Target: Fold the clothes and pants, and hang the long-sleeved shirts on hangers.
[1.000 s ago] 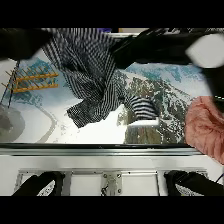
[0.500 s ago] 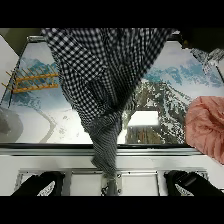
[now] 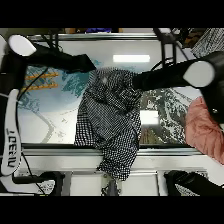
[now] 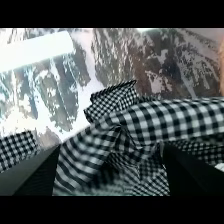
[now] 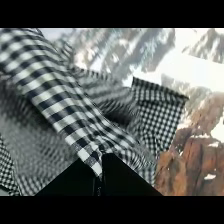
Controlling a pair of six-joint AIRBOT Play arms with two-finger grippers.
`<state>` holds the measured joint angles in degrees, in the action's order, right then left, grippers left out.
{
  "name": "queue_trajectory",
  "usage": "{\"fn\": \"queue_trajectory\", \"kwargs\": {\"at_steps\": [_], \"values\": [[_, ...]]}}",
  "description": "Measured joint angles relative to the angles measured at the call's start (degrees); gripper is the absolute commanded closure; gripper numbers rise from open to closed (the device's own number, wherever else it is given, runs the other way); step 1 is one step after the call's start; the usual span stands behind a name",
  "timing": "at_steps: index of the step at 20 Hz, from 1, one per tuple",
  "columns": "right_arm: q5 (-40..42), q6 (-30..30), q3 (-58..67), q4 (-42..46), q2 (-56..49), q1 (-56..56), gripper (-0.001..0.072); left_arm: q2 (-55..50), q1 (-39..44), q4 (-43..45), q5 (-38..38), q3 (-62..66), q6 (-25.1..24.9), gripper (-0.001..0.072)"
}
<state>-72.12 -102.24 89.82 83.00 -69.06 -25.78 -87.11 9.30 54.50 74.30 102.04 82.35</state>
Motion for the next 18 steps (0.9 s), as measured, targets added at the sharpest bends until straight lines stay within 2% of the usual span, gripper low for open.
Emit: {"fn": "queue_trajectory", "kwargs": {"at_steps": [3, 6, 8, 9, 11, 12, 16, 17, 18], "values": [[1.29, -1.60, -2.12, -0.02, -2.51, 0.11, 0.0705, -3.91, -2.56, -0.37, 2.67, -0.11, 3.54, 0.0028], [1.92, -2.40, -2.97, -0.87, -3.61, 0.13, 0.0705, -2.29, -2.54, 1.07, 2.27, -5.35, 5.18, 0.0028], [2.10, -2.62, -3.21, -2.86, -3.93, 0.11, 0.0705, -0.50, 1.14, 3.76, -4.68, -13.46, 5.75, 0.0028], [2.25, -2.69, -3.30, -4.17, -4.02, -0.28, 0.0704, -1.53, 4.81, 5.01, -13.99, -17.90, 6.93, 0.0029], [2.25, -2.80, -3.30, -4.81, -4.04, -0.98, 0.0704, -5.68, 6.08, 5.60, -19.61, -16.94, 10.05, 0.0054], [2.21, -2.80, -3.30, -4.92, -4.04, -1.14, 0.0704, -7.26, 6.16, 5.70, -20.20, -15.89, 11.13, 0.0123], [1.62, -2.80, -3.30, -5.16, -4.04, -1.49, 0.0704, -14.05, 7.13, 6.03, -18.82, -9.79, 13.25, 0.0123], [1.57, -2.80, -3.30, -5.16, -4.04, -1.51, 0.0704, -15.19, 7.54, 6.60, -17.79, -8.59, 13.66, 0.0172], [1.44, -2.80, -3.30, -5.18, -4.04, -1.53, 0.0704, -16.02, 8.07, 7.67, -16.68, -7.74, 13.88, 0.0171]]}}
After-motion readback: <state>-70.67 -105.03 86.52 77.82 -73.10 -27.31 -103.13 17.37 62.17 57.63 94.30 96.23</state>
